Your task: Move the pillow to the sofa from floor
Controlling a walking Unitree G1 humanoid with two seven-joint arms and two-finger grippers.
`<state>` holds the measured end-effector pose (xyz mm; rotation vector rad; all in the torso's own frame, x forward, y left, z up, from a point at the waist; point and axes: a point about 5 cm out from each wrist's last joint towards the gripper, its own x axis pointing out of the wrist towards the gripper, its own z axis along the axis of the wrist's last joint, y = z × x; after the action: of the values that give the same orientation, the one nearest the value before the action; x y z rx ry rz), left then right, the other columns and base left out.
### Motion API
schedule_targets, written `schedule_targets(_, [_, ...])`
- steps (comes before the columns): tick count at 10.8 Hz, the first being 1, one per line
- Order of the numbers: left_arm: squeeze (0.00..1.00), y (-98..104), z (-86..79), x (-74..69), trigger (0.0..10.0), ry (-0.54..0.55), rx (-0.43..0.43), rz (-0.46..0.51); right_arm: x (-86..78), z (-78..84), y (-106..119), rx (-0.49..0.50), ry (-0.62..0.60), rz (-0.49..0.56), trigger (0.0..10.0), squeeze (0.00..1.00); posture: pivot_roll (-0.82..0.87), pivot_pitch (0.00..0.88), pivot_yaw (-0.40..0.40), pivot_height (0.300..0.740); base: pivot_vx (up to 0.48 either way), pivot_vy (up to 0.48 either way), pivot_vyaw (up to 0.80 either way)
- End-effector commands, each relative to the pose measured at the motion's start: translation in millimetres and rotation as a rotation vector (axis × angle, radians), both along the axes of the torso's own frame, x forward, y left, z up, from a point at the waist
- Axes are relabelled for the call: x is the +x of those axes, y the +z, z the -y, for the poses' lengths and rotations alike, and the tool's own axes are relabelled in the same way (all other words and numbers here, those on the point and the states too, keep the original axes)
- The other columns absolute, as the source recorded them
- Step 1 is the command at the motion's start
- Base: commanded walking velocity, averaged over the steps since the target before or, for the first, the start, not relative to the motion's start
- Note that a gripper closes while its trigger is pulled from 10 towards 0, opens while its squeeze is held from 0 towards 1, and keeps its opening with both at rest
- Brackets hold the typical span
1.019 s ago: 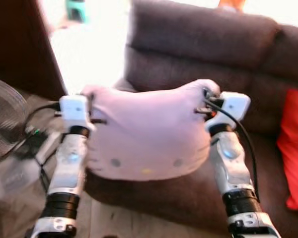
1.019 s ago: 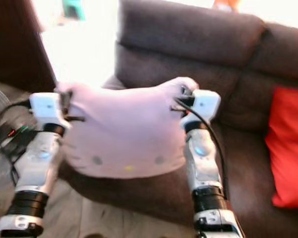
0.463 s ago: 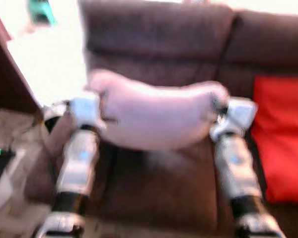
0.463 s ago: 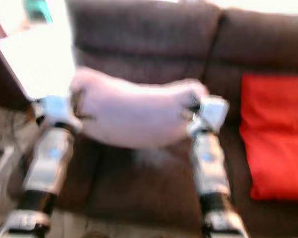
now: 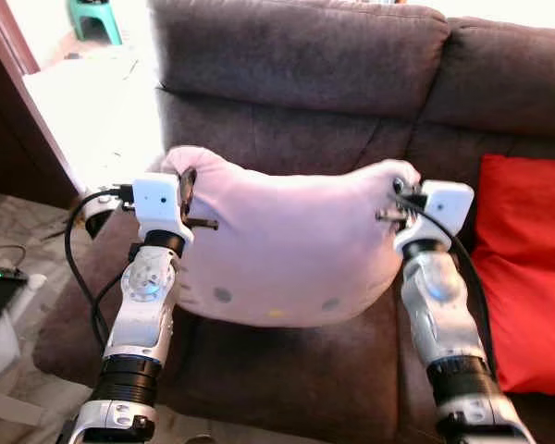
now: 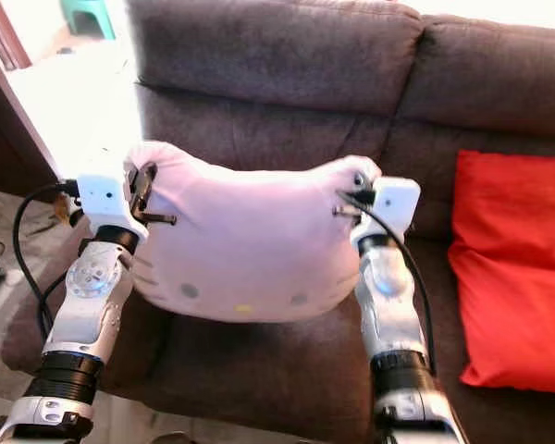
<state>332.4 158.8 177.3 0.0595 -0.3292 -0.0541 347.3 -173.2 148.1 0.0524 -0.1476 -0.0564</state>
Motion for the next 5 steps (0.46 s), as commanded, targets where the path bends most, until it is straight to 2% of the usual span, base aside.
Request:
schedule_targets(1, [0.0,16.0,-0.8,1.5,10.0,-0.012,-0.017,0.052,5.1,4.9,9.3,-0.002,-0.004,0.022,10.0,0.0,0.09,0.066,-0.068,0.74,0.0,0.0,0.0])
schedule_targets(2, [0.0,19.1,-3.3,3.6,10.0,-0.029,-0.053,0.038,13.7,3.7,8.6,-0.025,0.006,-0.017,10.0,0.0,0.1,0.064,-0.072,0.74,0.0,0.0,0.0])
schedule_targets(3, [0.0,22.0,-7.2,5.4,10.0,-0.053,-0.081,0.023,21.7,0.6,12.5,0.0,0.031,-0.021,10.0,0.0,0.11,0.064,-0.077,0.74,0.0,0.0,0.0])
schedule_targets(4, [0.0,25.8,-9.1,6.6,10.0,-0.148,-0.113,-0.007,38.4,-10.2,21.2,0.004,0.084,-0.053,10.0,0.0,0.12,0.064,-0.086,0.74,0.0,0.0,0.0])
schedule_targets(5, [0.0,26.7,-6.9,5.5,10.0,-0.192,-0.083,-0.016,47.3,-17.4,29.0,-0.026,0.113,-0.065,10.0,0.0,0.12,0.064,-0.094,0.74,0.0,0.0,0.0])
